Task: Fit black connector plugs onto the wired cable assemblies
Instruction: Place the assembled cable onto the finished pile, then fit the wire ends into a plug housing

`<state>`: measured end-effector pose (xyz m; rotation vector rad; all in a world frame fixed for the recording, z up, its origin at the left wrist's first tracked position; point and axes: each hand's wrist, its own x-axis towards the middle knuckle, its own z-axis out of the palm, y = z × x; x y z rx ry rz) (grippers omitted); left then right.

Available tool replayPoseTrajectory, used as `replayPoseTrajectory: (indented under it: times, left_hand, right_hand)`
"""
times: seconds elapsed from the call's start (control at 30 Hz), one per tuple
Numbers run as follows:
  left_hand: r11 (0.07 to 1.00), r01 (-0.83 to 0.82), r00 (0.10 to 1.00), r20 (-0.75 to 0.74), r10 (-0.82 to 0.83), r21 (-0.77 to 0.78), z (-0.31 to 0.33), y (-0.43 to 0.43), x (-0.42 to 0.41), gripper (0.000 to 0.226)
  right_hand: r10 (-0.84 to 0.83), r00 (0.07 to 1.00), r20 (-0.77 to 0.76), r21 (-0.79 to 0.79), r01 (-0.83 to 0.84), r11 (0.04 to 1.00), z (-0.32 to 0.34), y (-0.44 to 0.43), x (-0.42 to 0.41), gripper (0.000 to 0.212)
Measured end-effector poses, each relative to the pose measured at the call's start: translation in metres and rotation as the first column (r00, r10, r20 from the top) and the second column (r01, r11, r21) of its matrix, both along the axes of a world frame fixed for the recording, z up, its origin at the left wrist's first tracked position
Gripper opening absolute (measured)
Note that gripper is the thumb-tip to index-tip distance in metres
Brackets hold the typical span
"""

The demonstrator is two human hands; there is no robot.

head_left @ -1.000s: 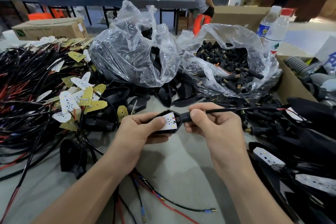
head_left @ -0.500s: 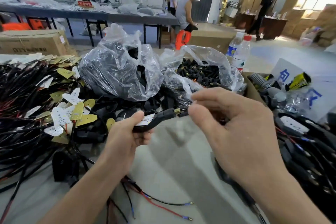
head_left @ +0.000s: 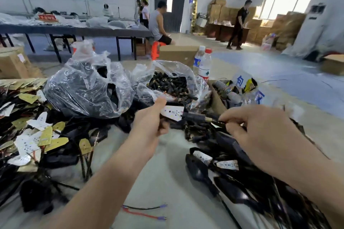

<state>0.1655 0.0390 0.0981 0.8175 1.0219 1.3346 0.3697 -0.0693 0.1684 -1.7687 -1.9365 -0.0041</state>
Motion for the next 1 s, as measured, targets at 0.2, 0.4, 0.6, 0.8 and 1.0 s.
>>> replayPoseTrajectory:
  times: [0.2, 0.4, 0.6, 0.8, 1.0]
  left_hand:
    - [0.967, 0.224, 0.966, -0.099, -0.237, -0.124, -0.049, -0.004, 0.043, 0.031]
    - [0.895, 0.446, 0.671, -0.666, -0.327, 0.011, -0.07, -0.026, 0.041, 0.046]
    - [0.868, 0.464, 0.46, -0.885, -0.064, 0.179, -0.068, -0.032, 0.035, 0.036]
    - [0.908, 0.386, 0.367, -0.93, 0.012, 0.164, -0.073, -0.025, -0.008, 0.037]
    - [0.937, 0.264, 0.072, -0.974, 0.217, 0.228, -0.081, -0.015, -0.088, 0.033]
  right_hand:
    - [-0.208, 0.969, 0.13, -0.14, 0.226, 0.964, -0.076, -0.001, 0.023, 0.036]
    - [-0.092, 0.959, 0.27, 0.068, 0.076, 0.995, -0.117, -0.006, 0.005, 0.038]
    - [0.068, 0.957, 0.28, 0.023, -0.077, 0.997, -0.13, 0.0, -0.023, 0.019]
    - [0.223, 0.973, 0.058, -0.21, -0.206, 0.956, -0.132, 0.033, -0.064, 0.025]
    - [0.318, 0.947, -0.039, -0.176, -0.32, 0.931, -0.14, 0.072, -0.121, 0.028]
